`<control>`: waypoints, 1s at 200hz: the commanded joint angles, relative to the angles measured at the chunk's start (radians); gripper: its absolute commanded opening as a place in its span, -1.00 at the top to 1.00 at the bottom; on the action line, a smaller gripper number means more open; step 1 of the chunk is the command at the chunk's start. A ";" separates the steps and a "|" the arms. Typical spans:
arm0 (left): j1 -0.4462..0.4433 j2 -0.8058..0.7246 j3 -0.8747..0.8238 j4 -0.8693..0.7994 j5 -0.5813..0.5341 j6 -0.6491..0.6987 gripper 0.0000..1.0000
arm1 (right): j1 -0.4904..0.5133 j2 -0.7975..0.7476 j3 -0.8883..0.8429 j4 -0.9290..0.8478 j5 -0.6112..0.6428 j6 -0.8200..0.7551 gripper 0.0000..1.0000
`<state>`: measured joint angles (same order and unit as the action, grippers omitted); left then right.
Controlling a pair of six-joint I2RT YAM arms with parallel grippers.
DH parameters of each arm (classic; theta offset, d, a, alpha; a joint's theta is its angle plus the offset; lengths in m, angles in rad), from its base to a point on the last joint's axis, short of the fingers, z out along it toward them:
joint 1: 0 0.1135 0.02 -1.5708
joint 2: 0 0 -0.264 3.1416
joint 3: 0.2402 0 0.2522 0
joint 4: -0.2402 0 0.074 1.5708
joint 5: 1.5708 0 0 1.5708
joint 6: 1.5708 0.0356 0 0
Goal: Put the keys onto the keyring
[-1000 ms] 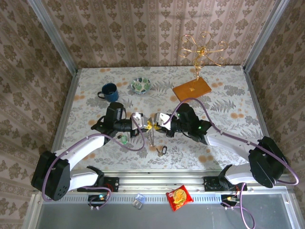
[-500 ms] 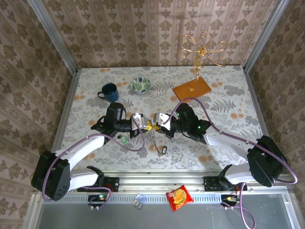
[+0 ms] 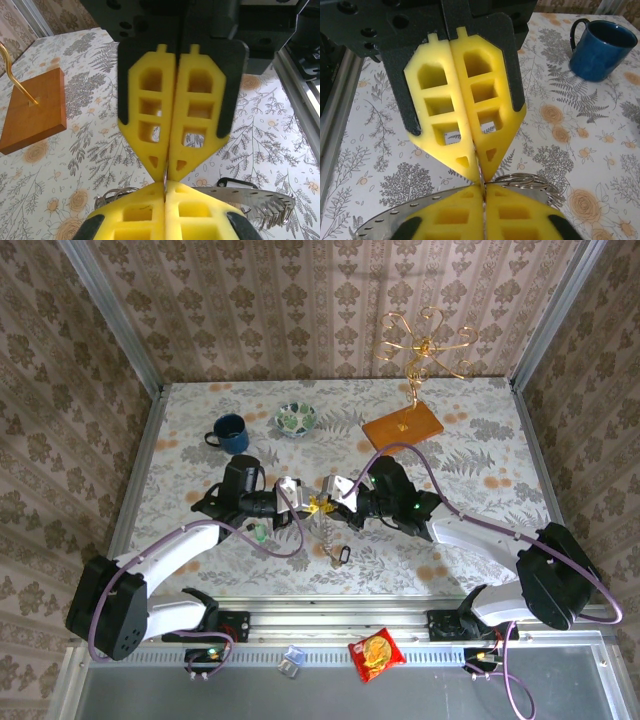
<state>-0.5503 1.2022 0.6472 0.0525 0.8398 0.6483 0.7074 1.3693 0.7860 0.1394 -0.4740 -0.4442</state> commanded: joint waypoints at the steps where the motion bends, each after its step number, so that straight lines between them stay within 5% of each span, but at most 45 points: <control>1: -0.009 -0.011 0.020 0.014 -0.036 -0.023 1.00 | -0.002 -0.035 -0.013 0.091 0.054 0.046 0.59; 46: -0.012 -0.077 0.033 0.023 -0.205 -0.228 1.00 | -0.032 -0.194 -0.094 -0.053 0.323 0.396 0.35; 73: -0.034 -0.101 0.038 -0.029 -0.351 -0.306 1.00 | 0.013 -0.231 -0.049 -0.309 0.368 0.685 0.46; 118: -0.036 -0.134 0.013 -0.034 -0.411 -0.414 1.00 | 0.065 -0.132 0.048 -0.654 0.345 0.978 0.50; 154: -0.034 -0.172 -0.031 0.003 -0.468 -0.413 1.00 | 0.153 -0.021 0.080 -0.684 0.217 0.952 0.42; 200: -0.010 -0.222 -0.070 -0.009 -0.472 -0.406 1.00 | 0.221 -0.058 0.022 -0.531 0.297 0.636 0.39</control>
<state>-0.5797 1.0176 0.5926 0.0292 0.3786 0.2588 0.9298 1.3540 0.8360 -0.4644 -0.1940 0.3683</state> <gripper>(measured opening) 0.049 0.304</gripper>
